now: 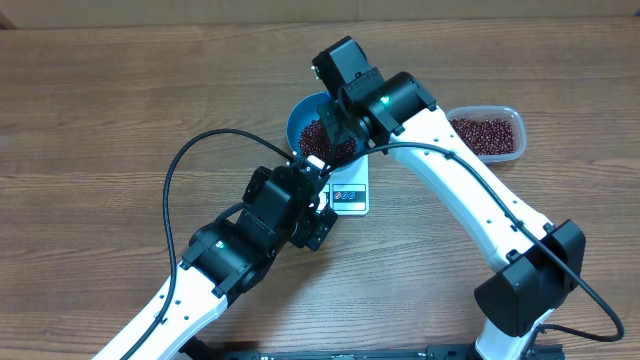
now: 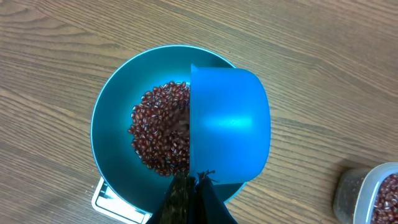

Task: Scoop item into bowl and weigh 150g on scale
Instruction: 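Tip the scoop with the right gripper to pour beans into the bowl, then carry the empty scoop with the right gripper back to the bean tub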

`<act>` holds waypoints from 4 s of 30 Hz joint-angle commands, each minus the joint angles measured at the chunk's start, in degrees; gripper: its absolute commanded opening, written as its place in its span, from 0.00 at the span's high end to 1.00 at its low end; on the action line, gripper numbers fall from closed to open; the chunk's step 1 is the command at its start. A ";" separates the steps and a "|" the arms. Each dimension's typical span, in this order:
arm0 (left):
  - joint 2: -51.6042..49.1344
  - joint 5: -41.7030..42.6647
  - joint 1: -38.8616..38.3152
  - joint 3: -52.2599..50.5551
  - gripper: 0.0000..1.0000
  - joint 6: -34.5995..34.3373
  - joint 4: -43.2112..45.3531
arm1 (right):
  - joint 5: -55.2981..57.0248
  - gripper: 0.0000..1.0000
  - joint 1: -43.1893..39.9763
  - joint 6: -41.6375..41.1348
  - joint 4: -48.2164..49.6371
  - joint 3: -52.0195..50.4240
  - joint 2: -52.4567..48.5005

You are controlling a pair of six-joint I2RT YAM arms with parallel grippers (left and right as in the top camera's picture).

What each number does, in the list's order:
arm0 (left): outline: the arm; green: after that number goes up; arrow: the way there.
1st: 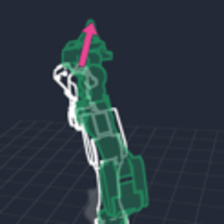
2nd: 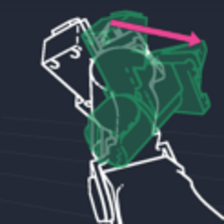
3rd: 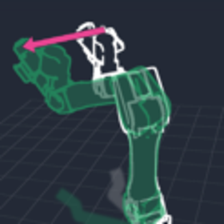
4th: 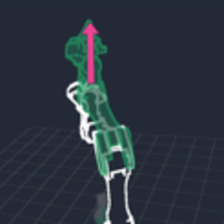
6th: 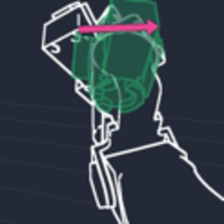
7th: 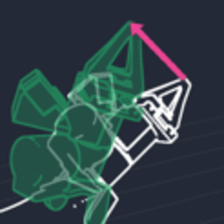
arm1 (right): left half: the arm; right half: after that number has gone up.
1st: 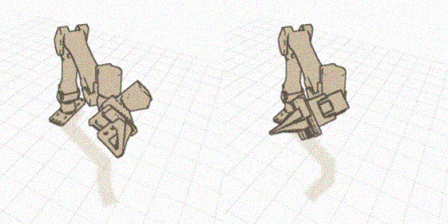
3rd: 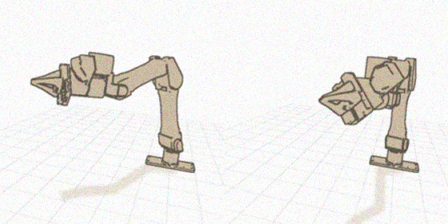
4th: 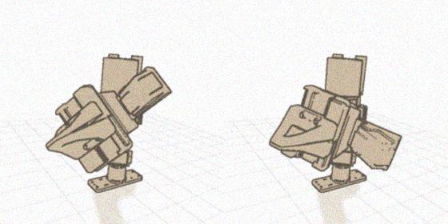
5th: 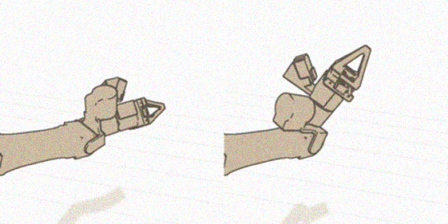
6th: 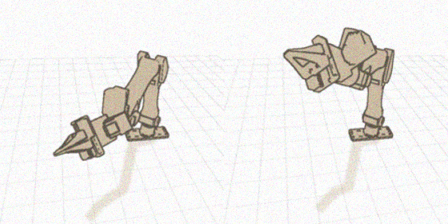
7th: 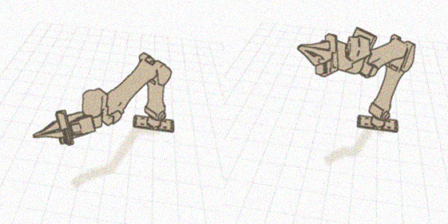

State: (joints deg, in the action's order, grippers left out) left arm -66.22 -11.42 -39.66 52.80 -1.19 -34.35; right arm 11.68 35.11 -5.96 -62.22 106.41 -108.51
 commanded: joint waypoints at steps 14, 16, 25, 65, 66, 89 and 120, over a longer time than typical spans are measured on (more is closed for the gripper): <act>0.66 -0.63 -0.11 -0.57 0.01 -0.52 0.04 | 2.69 0.96 0.57 0.17 0.15 2.03 0.83; 0.66 -0.63 -0.11 -0.57 0.00 -0.55 0.04 | 2.69 0.96 0.57 0.17 0.09 2.03 0.83; 0.66 -0.63 -0.11 -0.57 0.00 -0.55 0.04 | 3.17 0.96 0.81 0.13 -0.04 2.03 0.83; 0.66 -0.63 -0.11 -0.57 0.00 -0.52 0.04 | 4.70 0.96 3.65 -0.04 0.24 2.03 0.83; 0.66 -0.63 -0.11 -0.57 0.00 -0.52 0.04 | 4.68 0.96 3.65 -0.04 0.22 2.03 0.83; 0.66 -0.63 -0.11 -0.57 0.00 -0.55 0.04 | -19.19 0.96 -7.91 -1.03 0.87 2.10 2.78; 0.66 -0.63 -0.11 -0.57 0.01 -0.55 0.04 | 12.33 0.96 -27.87 -3.04 -9.11 1.53 9.70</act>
State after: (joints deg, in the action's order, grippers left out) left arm -66.22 -11.42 -39.66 52.80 -1.19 -34.35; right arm 22.31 8.84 -7.92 -70.83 107.57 -95.33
